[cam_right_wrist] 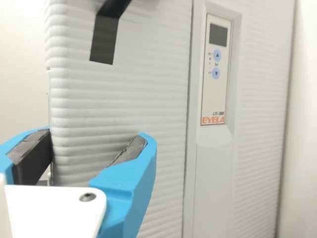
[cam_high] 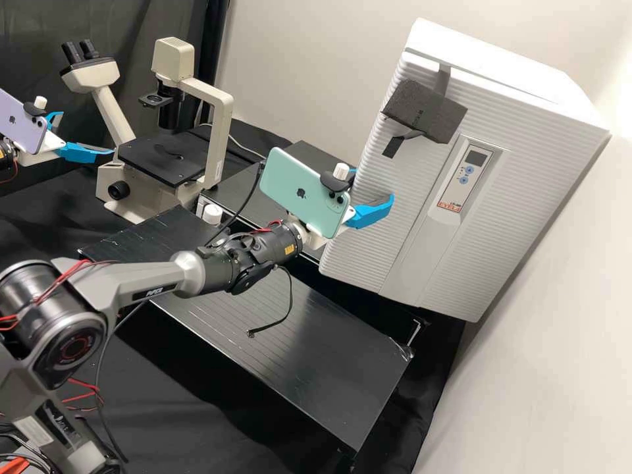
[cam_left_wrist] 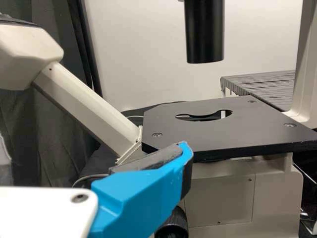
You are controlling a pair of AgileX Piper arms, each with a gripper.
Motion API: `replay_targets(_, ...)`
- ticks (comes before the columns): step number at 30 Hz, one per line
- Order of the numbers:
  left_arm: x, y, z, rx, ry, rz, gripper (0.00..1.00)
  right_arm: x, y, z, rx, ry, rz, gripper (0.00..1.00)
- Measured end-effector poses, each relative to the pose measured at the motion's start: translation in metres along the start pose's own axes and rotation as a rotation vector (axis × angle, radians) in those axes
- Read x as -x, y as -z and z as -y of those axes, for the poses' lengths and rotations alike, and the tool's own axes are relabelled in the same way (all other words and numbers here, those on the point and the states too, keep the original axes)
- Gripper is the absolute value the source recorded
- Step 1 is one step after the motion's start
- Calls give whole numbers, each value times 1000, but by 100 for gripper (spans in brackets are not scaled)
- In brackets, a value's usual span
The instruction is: Open the incubator door.
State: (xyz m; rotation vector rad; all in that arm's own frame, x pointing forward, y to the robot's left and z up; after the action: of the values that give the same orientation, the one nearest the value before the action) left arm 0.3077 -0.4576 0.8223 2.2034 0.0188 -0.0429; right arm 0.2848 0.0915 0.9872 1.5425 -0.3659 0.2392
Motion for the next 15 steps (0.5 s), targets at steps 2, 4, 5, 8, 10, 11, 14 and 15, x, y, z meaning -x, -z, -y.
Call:
replay_targets(2,0,0,0,0,0,0,100,9,-2,-7,18,-14,2,100)
replay_targets(4,0,0,0,0,0,0,100,17,-5,-13,33,-22,10,100)
replay_targets(5,0,0,0,0,0,0,100,21,-6,-15,37,-27,17,100)
replay_targets(8,0,0,0,0,0,0,100,35,-10,-26,35,-53,43,100)
replay_targets(10,0,0,0,0,0,0,100,43,-13,-31,20,-65,66,100)
replay_targets(11,0,0,0,0,0,0,100,47,-13,-34,12,-77,74,100)
replay_targets(14,0,0,0,0,0,0,100,58,-17,-41,-19,-107,101,100)
replay_targets(15,0,0,0,0,0,0,100,61,-18,-42,-32,-115,111,100)
